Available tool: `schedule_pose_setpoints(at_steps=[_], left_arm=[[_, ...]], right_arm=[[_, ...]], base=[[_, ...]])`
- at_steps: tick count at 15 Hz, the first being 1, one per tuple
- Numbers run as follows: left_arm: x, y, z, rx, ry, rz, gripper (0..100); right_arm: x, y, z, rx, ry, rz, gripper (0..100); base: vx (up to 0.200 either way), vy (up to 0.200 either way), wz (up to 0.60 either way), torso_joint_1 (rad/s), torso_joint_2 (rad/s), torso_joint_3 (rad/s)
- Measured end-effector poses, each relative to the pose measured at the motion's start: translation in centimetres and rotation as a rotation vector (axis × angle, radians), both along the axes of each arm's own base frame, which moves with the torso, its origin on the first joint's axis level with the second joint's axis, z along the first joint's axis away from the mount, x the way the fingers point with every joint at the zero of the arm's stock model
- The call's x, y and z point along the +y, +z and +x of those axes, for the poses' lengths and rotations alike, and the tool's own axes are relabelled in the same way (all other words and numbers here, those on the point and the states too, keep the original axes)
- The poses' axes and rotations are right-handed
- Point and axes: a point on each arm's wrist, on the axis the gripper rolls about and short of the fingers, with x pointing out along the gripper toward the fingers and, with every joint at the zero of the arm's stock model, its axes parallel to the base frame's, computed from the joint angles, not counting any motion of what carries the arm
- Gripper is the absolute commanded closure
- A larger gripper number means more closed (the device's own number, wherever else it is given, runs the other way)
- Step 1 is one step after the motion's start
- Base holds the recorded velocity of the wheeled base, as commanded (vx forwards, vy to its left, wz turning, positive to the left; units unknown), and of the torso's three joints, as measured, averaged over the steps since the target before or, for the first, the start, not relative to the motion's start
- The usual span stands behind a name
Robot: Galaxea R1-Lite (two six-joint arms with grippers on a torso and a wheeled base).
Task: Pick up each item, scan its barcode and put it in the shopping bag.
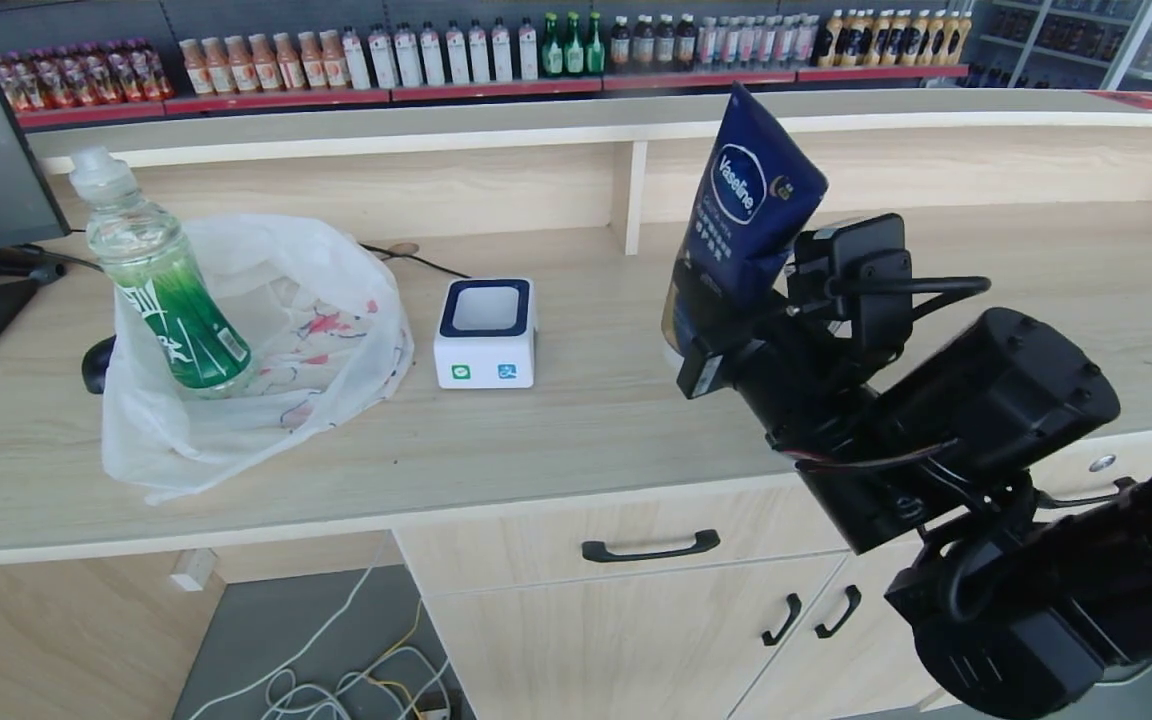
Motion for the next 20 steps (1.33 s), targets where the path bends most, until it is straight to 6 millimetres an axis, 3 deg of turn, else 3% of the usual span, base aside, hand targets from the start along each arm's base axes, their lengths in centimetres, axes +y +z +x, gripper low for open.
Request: schedule_pose_setpoints(at_steps=[4,7,13,16,20], left_arm=[[0.0,0.0,0.0,0.0,0.0,0.0,0],[0.0,0.0,0.0,0.0,0.0,0.0,0],[0.0,0.0,0.0,0.0,0.0,0.0,0],[0.0,0.0,0.0,0.0,0.0,0.0,0],[0.0,0.0,0.0,0.0,0.0,0.0,0]], right_arm=[[0.6,-0.9,-2.0,0.023,0.045,-0.042,100],[0.8,-1.2,-4.6,0.033,0.097,-0.083,100],[-1.7,-2.7,-10.9,0.045,0.182,-0.247,100],[-2.5,-2.3,-11.9,-0.026,0.155,-0.33,100],[-2.0,-2.1,-12.9,-0.159,0.178,-0.468,100]], base=[[0.0,0.0,0.0,0.0,0.0,0.0],[0.0,0.0,0.0,0.0,0.0,0.0],[0.0,0.0,0.0,0.0,0.0,0.0],[0.0,0.0,0.0,0.0,0.0,0.0],[0.0,0.0,0.0,0.0,0.0,0.0]])
